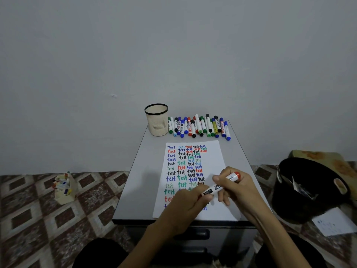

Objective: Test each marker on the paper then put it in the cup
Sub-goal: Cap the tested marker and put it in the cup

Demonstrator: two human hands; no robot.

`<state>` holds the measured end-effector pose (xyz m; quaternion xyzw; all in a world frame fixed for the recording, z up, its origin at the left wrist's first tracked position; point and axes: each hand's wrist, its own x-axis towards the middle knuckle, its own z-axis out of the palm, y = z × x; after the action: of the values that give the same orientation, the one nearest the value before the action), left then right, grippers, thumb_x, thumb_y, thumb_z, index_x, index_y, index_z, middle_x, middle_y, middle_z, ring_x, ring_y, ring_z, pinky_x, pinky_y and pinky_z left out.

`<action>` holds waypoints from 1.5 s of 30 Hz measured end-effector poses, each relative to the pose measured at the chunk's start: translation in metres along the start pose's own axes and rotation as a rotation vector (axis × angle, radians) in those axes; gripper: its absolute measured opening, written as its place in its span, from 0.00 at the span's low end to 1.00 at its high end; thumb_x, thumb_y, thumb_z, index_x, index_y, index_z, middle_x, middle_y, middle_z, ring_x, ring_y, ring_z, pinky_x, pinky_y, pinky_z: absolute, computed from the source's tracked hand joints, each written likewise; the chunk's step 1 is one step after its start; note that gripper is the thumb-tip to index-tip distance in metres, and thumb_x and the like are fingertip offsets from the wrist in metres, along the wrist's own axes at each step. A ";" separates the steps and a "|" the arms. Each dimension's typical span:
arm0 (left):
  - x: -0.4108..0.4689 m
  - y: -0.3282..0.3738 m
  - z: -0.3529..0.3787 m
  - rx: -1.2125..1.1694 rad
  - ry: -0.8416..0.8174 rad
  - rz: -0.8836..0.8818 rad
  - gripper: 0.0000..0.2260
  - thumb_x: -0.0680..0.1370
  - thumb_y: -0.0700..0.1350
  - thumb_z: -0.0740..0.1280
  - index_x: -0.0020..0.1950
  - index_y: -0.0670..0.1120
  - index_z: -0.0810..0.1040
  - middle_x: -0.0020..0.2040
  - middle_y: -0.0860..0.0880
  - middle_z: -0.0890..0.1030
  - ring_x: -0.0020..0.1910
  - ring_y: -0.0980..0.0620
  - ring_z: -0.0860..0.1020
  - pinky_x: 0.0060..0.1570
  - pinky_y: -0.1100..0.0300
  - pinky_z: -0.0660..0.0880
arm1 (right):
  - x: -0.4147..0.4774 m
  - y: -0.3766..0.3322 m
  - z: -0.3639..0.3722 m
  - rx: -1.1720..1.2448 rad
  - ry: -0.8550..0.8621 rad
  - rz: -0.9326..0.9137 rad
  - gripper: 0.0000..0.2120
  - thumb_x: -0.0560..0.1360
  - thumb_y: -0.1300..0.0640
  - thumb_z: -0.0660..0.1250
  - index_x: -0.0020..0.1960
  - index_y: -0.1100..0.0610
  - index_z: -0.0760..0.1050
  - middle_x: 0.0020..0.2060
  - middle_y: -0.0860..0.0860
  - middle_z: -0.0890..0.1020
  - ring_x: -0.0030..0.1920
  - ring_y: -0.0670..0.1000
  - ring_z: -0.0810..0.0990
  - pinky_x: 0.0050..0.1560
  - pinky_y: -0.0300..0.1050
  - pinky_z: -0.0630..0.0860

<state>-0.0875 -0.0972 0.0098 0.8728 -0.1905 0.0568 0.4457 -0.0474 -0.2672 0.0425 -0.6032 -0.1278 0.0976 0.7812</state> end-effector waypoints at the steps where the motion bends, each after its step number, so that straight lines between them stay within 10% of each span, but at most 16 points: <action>1: 0.000 -0.001 0.000 -0.023 0.010 -0.001 0.08 0.81 0.54 0.57 0.51 0.54 0.74 0.36 0.47 0.78 0.34 0.53 0.75 0.35 0.61 0.69 | 0.000 -0.002 -0.001 -0.023 -0.011 -0.010 0.07 0.68 0.63 0.71 0.35 0.65 0.75 0.28 0.59 0.79 0.22 0.54 0.76 0.21 0.40 0.72; 13: 0.009 -0.006 -0.009 -0.004 0.020 0.005 0.04 0.79 0.55 0.60 0.52 0.62 0.72 0.40 0.50 0.81 0.37 0.54 0.78 0.41 0.57 0.77 | 0.006 0.008 -0.001 -0.017 -0.102 0.080 0.13 0.65 0.69 0.73 0.48 0.71 0.78 0.33 0.64 0.81 0.28 0.53 0.78 0.25 0.40 0.74; 20: 0.016 -0.041 -0.028 -0.021 -0.079 -0.089 0.15 0.80 0.48 0.56 0.67 0.55 0.65 0.53 0.52 0.78 0.46 0.59 0.78 0.46 0.64 0.76 | 0.028 0.007 -0.020 0.134 0.101 0.082 0.06 0.66 0.67 0.70 0.42 0.66 0.76 0.35 0.60 0.83 0.32 0.52 0.81 0.29 0.38 0.78; 25: 0.026 -0.065 -0.040 -0.004 0.090 -0.120 0.10 0.78 0.44 0.64 0.59 0.52 0.72 0.53 0.53 0.79 0.48 0.54 0.80 0.46 0.63 0.78 | 0.059 0.017 -0.034 0.394 0.304 0.078 0.05 0.68 0.66 0.71 0.43 0.62 0.76 0.41 0.60 0.84 0.38 0.54 0.84 0.33 0.38 0.81; 45: 0.035 -0.099 -0.026 0.142 0.173 -0.059 0.16 0.73 0.58 0.64 0.59 0.57 0.78 0.57 0.60 0.77 0.58 0.64 0.72 0.59 0.71 0.66 | 0.183 0.048 -0.016 -0.287 0.324 -0.042 0.15 0.70 0.74 0.67 0.35 0.58 0.66 0.31 0.53 0.71 0.30 0.44 0.73 0.30 0.33 0.74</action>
<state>-0.0150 -0.0336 -0.0403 0.8994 -0.1209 0.1322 0.3988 0.1310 -0.2137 0.0068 -0.7133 -0.0255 -0.0361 0.6995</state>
